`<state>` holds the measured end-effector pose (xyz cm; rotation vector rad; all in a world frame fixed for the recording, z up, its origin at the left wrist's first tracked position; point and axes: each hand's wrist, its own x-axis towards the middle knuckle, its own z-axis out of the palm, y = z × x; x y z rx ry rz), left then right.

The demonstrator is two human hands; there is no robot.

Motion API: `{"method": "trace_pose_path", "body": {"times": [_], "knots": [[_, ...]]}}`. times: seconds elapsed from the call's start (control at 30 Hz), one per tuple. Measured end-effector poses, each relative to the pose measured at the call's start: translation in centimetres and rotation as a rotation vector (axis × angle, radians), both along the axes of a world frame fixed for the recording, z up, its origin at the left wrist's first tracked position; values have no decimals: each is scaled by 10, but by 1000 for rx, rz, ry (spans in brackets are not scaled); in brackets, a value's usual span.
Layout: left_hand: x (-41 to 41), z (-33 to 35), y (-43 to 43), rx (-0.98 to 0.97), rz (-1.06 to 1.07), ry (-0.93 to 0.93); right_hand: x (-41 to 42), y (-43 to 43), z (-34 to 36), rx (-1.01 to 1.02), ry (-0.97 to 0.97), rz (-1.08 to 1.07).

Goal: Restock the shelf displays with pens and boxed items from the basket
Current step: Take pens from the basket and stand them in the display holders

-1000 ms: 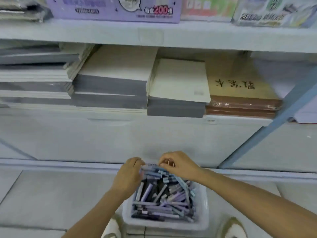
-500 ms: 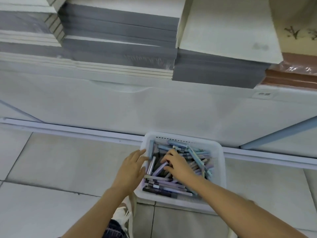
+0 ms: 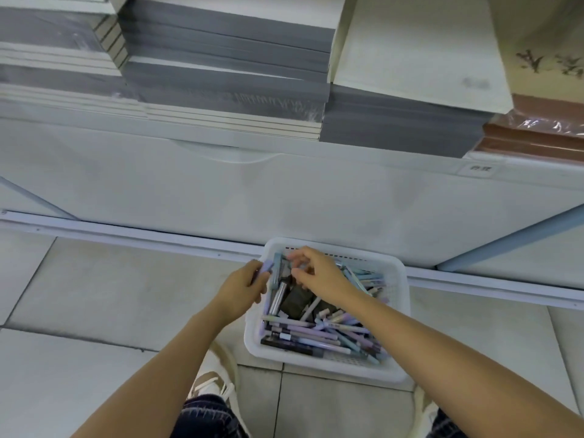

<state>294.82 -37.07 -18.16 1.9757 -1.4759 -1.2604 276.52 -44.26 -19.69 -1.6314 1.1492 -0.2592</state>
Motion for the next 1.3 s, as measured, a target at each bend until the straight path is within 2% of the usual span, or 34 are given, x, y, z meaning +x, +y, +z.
{"method": "trace_pose_path", "body": {"times": [0.1,0.17,0.33,0.53,0.63,0.73,0.9,1.1,1.23,1.3], "knots": [[11,-10,9,68,171,58,12,8,-26,28,255,106],[12,-16,14,112,245,142,24,15,-40,-14,320,128],[11,-23,16,138,257,210,36,21,-51,-121,369,21],[13,-27,17,125,251,220,28,30,-52,-130,250,91],[13,-27,19,113,250,222,25,33,-52,-144,323,111],[13,-25,21,109,234,213,26,43,-52,-58,354,180],[12,-21,23,104,214,203,24,46,-49,-28,263,124],[6,-15,19,42,251,220,24,21,-22,154,-113,-184],[-1,-9,15,13,162,226,28,9,-6,264,-242,-103],[-1,-9,15,7,163,232,29,8,-9,279,-245,-128]]}}
